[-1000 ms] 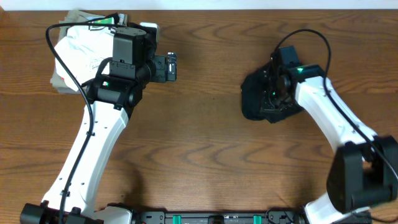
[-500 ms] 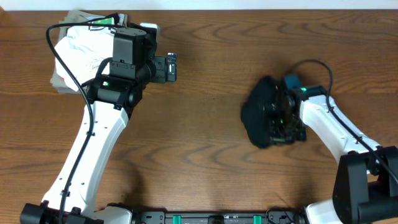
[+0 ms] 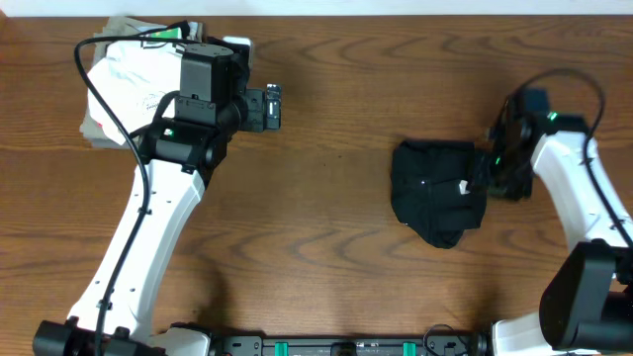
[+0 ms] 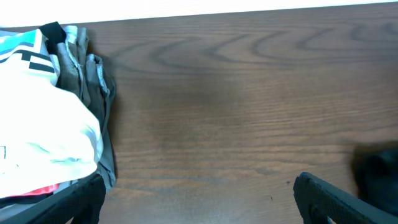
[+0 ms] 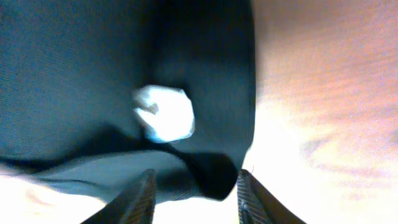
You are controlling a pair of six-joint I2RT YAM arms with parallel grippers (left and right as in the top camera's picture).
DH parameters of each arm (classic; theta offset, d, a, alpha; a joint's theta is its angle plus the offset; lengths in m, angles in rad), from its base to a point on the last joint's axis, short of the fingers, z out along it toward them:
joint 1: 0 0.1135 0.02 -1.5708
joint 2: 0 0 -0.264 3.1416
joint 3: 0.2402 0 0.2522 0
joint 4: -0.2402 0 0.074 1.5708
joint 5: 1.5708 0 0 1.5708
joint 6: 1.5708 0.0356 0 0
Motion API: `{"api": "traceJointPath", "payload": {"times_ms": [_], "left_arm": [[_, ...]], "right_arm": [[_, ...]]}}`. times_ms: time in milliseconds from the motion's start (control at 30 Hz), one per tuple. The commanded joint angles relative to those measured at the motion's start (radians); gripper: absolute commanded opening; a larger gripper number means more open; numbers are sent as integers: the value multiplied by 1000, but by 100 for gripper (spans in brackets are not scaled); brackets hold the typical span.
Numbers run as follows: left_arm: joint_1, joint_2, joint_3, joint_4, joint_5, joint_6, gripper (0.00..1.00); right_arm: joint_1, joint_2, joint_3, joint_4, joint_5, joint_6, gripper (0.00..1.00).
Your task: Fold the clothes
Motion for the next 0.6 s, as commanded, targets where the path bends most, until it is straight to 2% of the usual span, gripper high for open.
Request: {"api": "traceJointPath", "payload": {"times_ms": [0, 133, 433, 567], "left_arm": [[3, 27, -3, 1, -12, 29, 98], [3, 37, -3, 1, -12, 29, 98], [3, 37, -3, 2, -12, 29, 98], [3, 37, -3, 2, -12, 29, 98]], "right_arm": [[-9, 0, 159, -15, -25, -70, 46], [-6, 0, 261, 48, -98, -103, 50], [5, 106, 256, 100, -142, -83, 52], [45, 185, 256, 130, -154, -203, 56]]}}
